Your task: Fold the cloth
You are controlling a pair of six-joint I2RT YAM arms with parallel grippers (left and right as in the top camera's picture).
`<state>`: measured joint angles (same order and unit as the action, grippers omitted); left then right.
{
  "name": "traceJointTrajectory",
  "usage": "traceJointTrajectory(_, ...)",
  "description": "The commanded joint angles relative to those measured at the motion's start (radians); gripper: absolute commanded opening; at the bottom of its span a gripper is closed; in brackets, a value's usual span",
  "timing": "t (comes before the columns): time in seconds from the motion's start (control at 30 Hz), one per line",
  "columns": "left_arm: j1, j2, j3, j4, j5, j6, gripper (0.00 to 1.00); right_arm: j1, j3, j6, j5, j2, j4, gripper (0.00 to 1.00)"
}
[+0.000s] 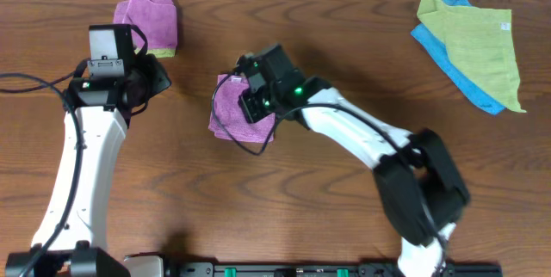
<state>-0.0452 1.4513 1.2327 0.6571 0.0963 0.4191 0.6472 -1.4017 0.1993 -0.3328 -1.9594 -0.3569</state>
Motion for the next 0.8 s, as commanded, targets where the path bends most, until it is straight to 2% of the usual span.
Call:
traceJointTrajectory(0.0,-0.008,-0.017,0.014,0.022,-0.017,0.011,0.32,-0.028,-0.021,-0.025,0.047,0.097,-0.038,0.01)
traceJointTrajectory(0.1,-0.007,-0.018,0.014,0.058,0.023,0.048,0.32,-0.079,-0.021,-0.026,0.048,0.185,-0.14,0.01)
traceJointTrajectory(0.2,-0.007,-0.019,0.014,0.088,0.084,0.089,0.18,-0.15,-0.021,-0.105,-0.031,0.299,-0.278,0.01)
traceJointTrajectory(0.27,-0.007,-0.019,0.014,0.095,0.118,0.093,0.19,-0.205,-0.02,-0.193,-0.047,0.388,-0.389,0.02)
traceJointTrajectory(0.43,-0.006,-0.019,-0.023,0.102,0.197,0.131,0.23,-0.39,0.01,-0.29,-0.024,0.578,-0.603,0.02)
traceJointTrajectory(0.6,0.002,-0.019,-0.116,0.076,0.255,0.201,0.23,-0.53,0.1,-0.351,-0.048,0.72,-0.678,0.02)
traceJointTrajectory(0.77,0.019,-0.019,-0.215,-0.012,0.335,0.269,0.24,-0.629,0.272,-0.354,-0.108,0.911,-0.679,0.02)
